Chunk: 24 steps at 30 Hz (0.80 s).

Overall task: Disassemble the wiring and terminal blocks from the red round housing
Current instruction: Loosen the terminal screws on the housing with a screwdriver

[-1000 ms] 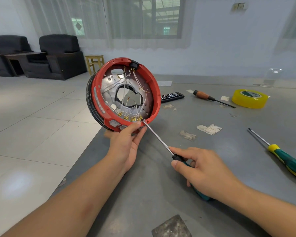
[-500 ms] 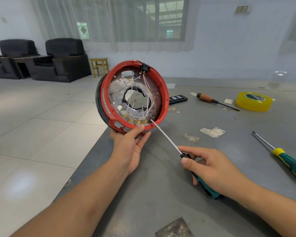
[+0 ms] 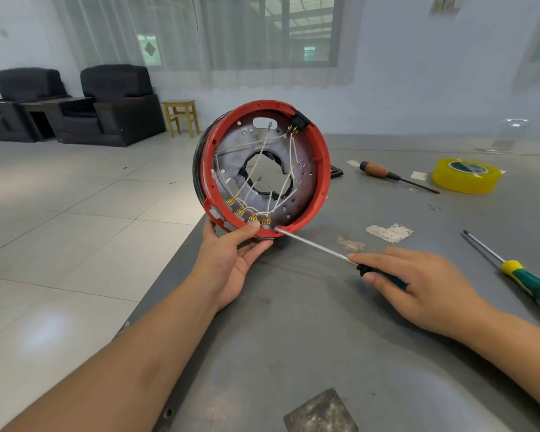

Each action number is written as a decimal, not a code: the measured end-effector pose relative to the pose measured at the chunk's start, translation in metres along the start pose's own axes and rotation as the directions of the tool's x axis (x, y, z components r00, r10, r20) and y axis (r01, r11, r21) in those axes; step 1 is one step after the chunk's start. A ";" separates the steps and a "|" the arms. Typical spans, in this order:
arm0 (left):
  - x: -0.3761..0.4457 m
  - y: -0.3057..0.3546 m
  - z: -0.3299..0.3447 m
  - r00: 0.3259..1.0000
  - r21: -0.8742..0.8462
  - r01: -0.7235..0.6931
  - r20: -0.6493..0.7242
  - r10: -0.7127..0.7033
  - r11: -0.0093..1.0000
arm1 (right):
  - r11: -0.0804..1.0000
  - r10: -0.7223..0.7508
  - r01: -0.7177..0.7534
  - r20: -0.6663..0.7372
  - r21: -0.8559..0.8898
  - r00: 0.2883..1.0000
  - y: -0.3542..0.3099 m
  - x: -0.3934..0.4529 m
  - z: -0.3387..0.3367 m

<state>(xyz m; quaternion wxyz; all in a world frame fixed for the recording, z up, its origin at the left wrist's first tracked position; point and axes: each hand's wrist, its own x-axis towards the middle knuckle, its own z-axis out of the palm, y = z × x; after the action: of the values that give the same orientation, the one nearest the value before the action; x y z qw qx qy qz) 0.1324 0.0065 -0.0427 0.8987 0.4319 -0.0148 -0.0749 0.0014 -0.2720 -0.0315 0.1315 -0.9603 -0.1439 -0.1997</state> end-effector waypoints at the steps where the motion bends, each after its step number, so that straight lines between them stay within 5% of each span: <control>1: 0.000 0.001 -0.001 1.000 0.007 0.002 0.009 -0.002 1.000 | 1.000 -0.014 0.014 0.005 -0.004 1.000 0.000 0.000 0.001; 7: 0.000 0.007 -0.008 0.994 0.082 0.013 0.105 -0.022 0.997 | 1.000 -0.026 0.026 0.005 0.009 1.000 0.005 0.002 0.004; 24: 0.000 0.007 -0.009 0.993 0.099 0.034 0.111 -0.045 0.995 | 0.989 -0.047 0.048 -0.014 0.141 0.999 0.014 0.004 0.007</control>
<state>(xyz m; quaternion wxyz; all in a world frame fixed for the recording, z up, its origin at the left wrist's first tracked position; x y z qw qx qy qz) 0.1341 0.0173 -0.0430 0.8728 0.4701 -0.0606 -0.1163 0.0121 -0.2815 -0.0384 0.1950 -0.9438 -0.1799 -0.1972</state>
